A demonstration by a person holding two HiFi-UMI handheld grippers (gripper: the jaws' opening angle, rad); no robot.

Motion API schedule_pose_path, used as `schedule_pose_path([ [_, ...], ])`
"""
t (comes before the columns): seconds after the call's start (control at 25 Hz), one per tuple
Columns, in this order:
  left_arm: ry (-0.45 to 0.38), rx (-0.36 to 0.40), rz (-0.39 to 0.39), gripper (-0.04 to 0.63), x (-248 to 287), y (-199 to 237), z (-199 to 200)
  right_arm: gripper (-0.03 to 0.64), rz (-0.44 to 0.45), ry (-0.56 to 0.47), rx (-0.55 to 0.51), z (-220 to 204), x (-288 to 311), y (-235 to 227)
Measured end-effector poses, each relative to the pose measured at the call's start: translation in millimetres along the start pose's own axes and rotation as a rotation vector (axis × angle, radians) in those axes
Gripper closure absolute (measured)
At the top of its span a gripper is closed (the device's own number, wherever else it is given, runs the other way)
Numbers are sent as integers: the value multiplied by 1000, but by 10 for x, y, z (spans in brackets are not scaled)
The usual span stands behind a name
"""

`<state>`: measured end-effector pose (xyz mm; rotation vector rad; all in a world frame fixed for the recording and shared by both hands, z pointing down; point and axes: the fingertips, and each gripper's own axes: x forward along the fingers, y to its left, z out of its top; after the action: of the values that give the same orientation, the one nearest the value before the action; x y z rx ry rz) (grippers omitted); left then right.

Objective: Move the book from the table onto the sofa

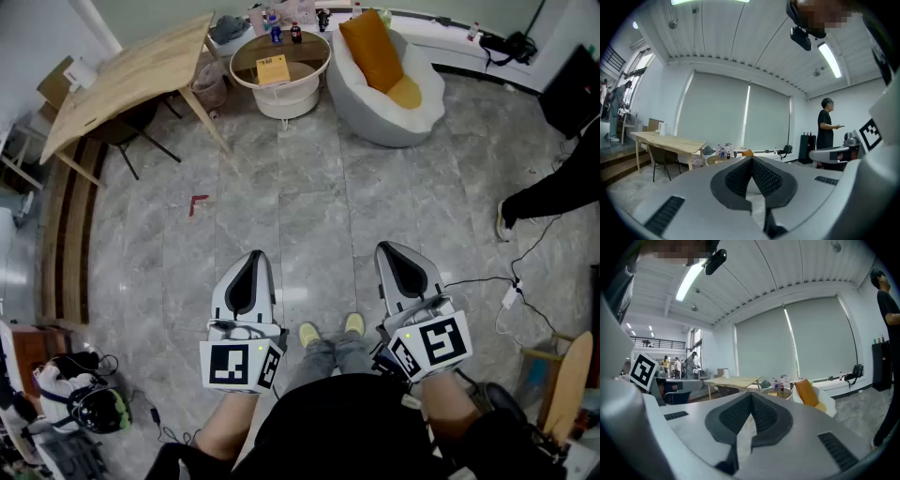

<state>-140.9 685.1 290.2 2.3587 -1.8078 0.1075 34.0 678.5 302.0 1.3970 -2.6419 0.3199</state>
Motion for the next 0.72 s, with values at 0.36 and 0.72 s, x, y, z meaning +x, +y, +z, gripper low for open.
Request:
schedule_pose_path([
  [0.36,-31,-7,-23,594,-120,47,94,611,-6,-21,-35,93,-50,257],
  [0.72,-66,24,-65,594,-321,177,252,611,-30,-51,-26,211,-35,507],
])
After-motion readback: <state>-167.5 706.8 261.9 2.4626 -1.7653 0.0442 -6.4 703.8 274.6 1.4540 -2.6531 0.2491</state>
